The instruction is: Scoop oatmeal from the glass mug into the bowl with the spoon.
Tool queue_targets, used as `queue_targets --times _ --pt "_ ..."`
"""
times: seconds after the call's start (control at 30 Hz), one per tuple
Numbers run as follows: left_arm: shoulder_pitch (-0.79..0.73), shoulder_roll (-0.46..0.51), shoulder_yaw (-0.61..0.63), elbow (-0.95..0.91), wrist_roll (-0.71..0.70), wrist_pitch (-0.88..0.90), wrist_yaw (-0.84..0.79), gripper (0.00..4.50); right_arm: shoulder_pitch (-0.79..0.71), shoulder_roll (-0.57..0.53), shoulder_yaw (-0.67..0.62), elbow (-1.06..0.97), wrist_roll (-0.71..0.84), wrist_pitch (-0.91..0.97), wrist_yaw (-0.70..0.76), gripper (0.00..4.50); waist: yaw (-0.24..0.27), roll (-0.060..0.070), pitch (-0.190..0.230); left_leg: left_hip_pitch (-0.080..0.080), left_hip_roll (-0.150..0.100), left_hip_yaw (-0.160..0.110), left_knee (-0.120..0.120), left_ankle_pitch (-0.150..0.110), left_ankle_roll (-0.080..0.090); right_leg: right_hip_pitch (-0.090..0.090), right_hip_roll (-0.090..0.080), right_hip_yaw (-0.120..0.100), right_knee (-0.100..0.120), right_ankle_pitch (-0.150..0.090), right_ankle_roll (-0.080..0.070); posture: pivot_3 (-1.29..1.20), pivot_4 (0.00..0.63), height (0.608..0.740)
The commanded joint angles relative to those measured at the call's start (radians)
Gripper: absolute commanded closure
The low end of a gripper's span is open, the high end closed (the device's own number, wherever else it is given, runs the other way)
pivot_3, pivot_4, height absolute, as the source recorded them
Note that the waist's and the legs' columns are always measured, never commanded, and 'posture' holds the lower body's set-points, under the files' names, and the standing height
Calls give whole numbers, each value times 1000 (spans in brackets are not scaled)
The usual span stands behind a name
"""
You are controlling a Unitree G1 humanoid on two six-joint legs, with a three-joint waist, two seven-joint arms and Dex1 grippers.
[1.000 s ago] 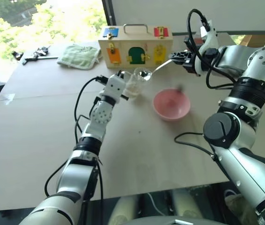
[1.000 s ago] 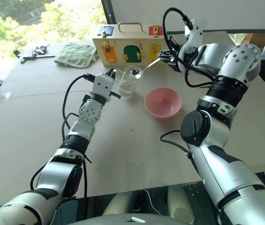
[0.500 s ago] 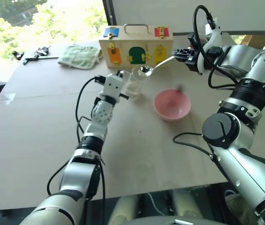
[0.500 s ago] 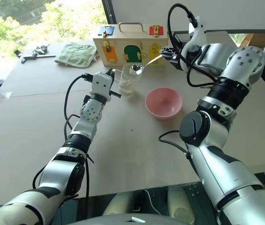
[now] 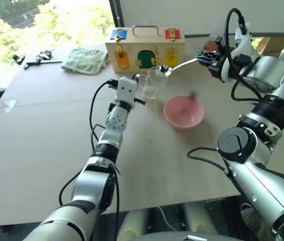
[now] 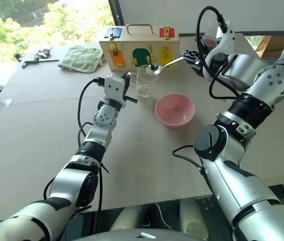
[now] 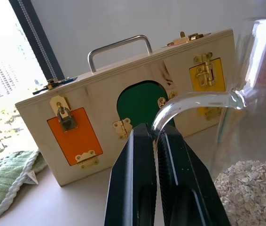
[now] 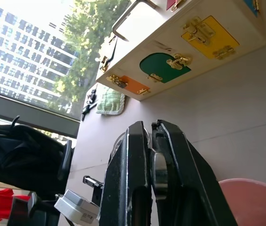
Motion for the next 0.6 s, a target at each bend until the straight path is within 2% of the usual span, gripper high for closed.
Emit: queue_targets --times 0.03,0.5,0.6 --pt "-41 -8 14 -28 -19 -27 2 4482 12 -16 -11 -62 97 6 -61 4500 0 0 0 0 0 0 0 0 0 0 0 0 0 0 0 0 150 740" --pt "-68 -26 10 24 -15 -44 -9 4482 141 -35 -43 -145 517 6 -388 4500 -1 0 0 0 0 1 0 0 0 0 0 1 0 0 0 0 150 740" --pt "-72 -26 9 31 -12 -47 -11 4482 177 -38 -17 -149 649 -39 -478 4500 0 0 0 0 0 1 0 0 0 0 0 1 0 0 0 0 150 740"
